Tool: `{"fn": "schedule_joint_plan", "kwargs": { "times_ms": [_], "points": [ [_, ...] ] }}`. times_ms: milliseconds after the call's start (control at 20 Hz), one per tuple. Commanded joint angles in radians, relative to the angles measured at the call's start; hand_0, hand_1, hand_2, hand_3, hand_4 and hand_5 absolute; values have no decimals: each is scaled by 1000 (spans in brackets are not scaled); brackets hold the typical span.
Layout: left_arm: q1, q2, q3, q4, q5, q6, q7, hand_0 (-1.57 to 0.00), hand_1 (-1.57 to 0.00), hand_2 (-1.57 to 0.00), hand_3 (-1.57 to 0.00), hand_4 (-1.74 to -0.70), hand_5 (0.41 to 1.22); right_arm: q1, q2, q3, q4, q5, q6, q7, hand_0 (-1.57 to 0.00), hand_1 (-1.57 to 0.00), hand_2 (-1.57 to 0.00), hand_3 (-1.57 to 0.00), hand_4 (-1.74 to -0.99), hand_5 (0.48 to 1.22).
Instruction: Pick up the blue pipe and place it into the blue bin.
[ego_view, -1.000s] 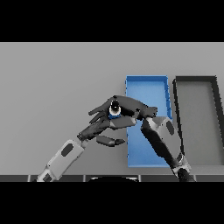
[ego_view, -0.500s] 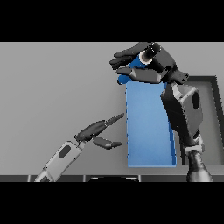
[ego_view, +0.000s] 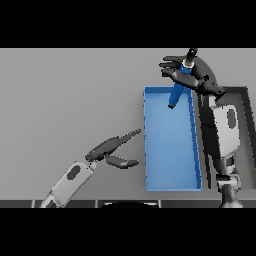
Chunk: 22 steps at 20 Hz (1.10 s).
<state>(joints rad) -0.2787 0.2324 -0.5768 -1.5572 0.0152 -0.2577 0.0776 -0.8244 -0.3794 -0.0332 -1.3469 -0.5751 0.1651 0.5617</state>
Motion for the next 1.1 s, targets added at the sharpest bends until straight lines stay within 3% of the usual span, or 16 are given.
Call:
{"fn": "schedule_joint_plan", "kwargs": {
  "times_ms": [0, 100, 250, 450, 500, 550, 650, 750, 800, 900, 1050],
  "points": [
    [6, 2, -3, 0, -6, 0, -11, 1, 1, 1, 1, -890, 474, 32, 1, -2, -10, 2, -13, 21, -1571, -1571, -1571, -1571, -1740, 1120],
    [-2, -3, 0, 2, -2, 1, -14, 1, 1, 1, 1, -887, 470, 99, 25, 16, -21, 25, -55, 48, -1571, -1571, -1571, -1571, -1741, 1120],
    [-3, 0, 0, 6, -10, 3, -21, 1, 1, 1, 1, -881, 463, 193, -29, 117, -1, -12, -100, 48, -1571, -1571, -1571, -1571, -1741, 1122],
    [7, -4, -1, -14, -1, 10, 0, 1, 1, 1, 1, -884, 460, 263, -101, 272, 34, -68, -136, 48, -1571, -1571, -1571, -1571, -1591, 1114],
    [7, 5, 1, -25, 0, 9, -1, 1, 1, 1, 1, -885, 457, 260, -125, 327, 66, -86, -165, 48, -1571, -1571, -1571, -1330, -1599, 1110],
    [10, 1, -3, -23, -1, 8, 2, 1, 1, 1, 1, -886, 455, 245, -164, 394, 103, -143, -209, 48, -1563, -1459, -1393, -1122, -1547, 1133],
    [16, 4, -6, -19, -3, 5, 6, 1, 1, 1, 1, -885, 454, 215, -229, 536, 139, -289, -269, 48, -1045, -933, -891, -718, -1455, 1164],
    [7, -1, -5, -19, -3, 7, 3, 1, 1, 1, 1, -886, 454, 161, -289, 656, 167, -417, -306, 48, -668, -597, -570, -459, -1338, 1157],
    [9, 0, -2, -16, -1, 8, 3, 1, 1, 1, 1, -888, 453, 153, -322, 706, 153, -436, -273, 48, -534, -477, -456, -367, -1285, 1141],
    [3, 0, 0, -15, -1, 10, 8, 1, 1, 1, 1, -891, 452, 121, -352, 781, 142, -420, -260, 48, -342, -305, -291, -234, -1208, 1028],
    [-3, -5, 0, -5, -1, 8, 4, 1, 1, 1, 1, -896, 451, 101, -365, 840, 142, -340, -247, 46, -174, -156, -149, -120, -1149, 887]
  ]
}}
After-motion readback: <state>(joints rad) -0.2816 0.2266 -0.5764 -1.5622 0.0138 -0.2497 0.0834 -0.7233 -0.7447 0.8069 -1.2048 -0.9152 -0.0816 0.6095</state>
